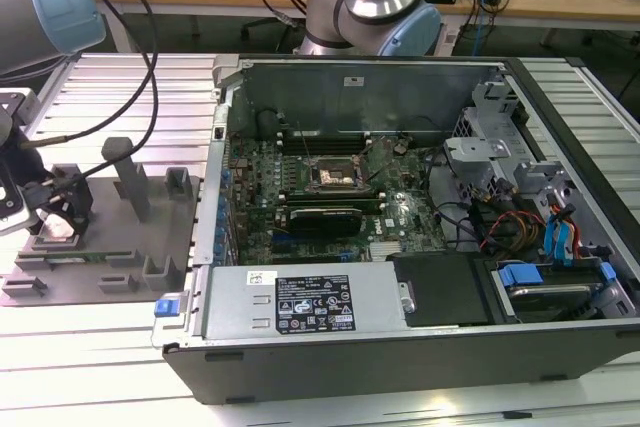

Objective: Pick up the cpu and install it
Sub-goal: 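Pick up the cpu and move it towards the insertion slot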

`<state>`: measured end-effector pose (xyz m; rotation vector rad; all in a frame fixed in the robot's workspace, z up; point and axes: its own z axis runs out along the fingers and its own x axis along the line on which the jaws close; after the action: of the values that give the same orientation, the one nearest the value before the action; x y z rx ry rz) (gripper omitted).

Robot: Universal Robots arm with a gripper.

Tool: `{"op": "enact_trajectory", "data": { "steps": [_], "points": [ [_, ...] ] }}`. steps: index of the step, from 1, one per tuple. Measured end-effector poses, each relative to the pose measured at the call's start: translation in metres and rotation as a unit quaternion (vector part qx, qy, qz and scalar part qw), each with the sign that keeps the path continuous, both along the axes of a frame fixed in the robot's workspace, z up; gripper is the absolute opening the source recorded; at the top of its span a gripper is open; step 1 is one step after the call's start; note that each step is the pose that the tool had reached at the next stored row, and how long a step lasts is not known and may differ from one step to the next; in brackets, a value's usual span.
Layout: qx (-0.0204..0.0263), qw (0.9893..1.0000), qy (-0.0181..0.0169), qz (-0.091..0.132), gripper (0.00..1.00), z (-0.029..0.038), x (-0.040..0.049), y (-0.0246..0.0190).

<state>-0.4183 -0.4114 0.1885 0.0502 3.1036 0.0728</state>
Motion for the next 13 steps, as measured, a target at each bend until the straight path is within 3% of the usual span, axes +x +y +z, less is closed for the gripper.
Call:
{"op": "enact_trajectory", "data": {
  "steps": [13],
  "points": [
    [0.0000, 1.0000, 0.0000, 0.000, 0.66, -0.0015, -0.0012, 0.0003]
  ]
}}
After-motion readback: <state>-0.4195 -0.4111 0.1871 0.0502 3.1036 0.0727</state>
